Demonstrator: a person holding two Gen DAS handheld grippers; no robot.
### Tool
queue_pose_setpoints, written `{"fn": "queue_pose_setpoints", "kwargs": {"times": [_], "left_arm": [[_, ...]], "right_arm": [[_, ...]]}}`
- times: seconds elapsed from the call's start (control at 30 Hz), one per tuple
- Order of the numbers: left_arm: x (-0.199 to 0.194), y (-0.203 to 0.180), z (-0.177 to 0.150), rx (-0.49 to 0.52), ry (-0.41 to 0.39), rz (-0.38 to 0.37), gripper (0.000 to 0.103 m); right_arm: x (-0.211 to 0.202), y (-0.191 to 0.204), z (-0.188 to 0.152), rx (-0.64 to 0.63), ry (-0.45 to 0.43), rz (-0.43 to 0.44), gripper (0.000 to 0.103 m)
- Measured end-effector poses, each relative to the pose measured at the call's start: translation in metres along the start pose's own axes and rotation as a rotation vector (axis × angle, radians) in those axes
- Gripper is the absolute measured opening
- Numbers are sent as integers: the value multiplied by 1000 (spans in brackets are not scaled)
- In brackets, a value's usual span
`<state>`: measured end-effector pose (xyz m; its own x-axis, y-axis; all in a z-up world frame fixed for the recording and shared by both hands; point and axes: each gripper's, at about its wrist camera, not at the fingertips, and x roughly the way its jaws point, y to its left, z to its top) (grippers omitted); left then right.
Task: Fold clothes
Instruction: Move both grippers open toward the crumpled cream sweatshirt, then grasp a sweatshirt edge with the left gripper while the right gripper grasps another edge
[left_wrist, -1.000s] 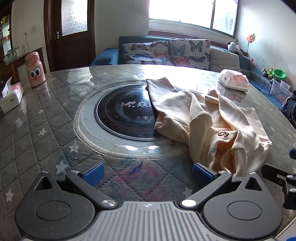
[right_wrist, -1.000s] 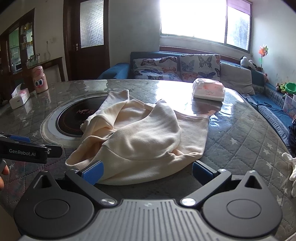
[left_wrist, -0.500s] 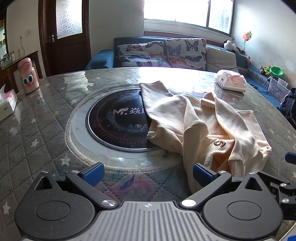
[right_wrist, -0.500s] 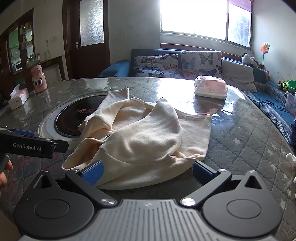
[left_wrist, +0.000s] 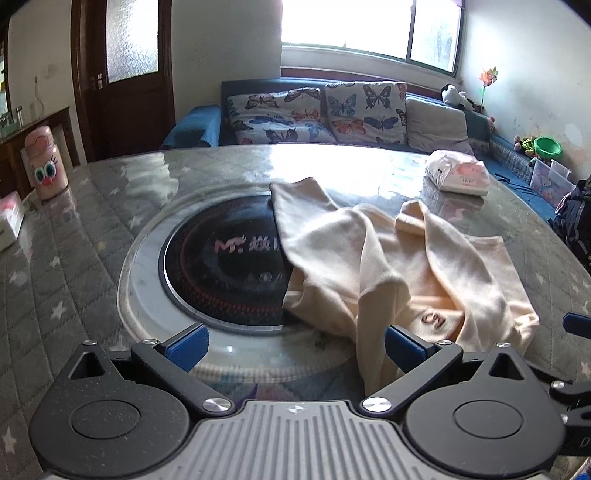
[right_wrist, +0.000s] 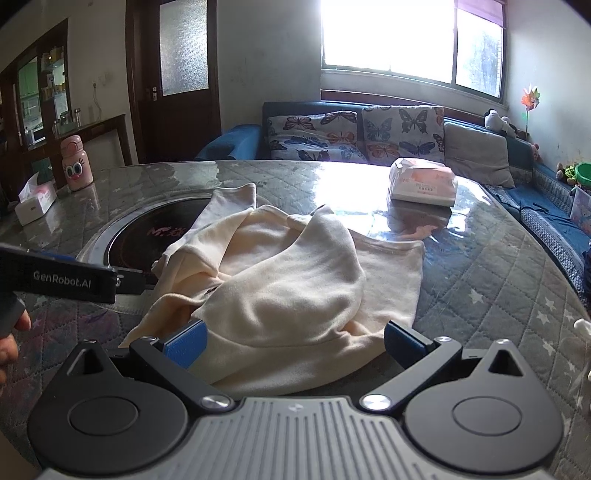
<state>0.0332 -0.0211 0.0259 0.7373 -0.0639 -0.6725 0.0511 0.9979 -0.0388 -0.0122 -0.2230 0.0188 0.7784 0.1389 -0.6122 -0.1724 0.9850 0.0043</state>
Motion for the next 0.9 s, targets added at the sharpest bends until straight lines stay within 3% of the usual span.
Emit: {"fn": "queue_pose_setpoints", "kwargs": {"times": [0.43, 0.9], "left_arm": [[36, -21, 38, 64, -11, -56, 102], [90, -43, 57, 145, 42, -72, 86]], "right_arm": [[22, -16, 26, -20, -5, -11, 96], [101, -47, 68, -7, 48, 4, 82]]}}
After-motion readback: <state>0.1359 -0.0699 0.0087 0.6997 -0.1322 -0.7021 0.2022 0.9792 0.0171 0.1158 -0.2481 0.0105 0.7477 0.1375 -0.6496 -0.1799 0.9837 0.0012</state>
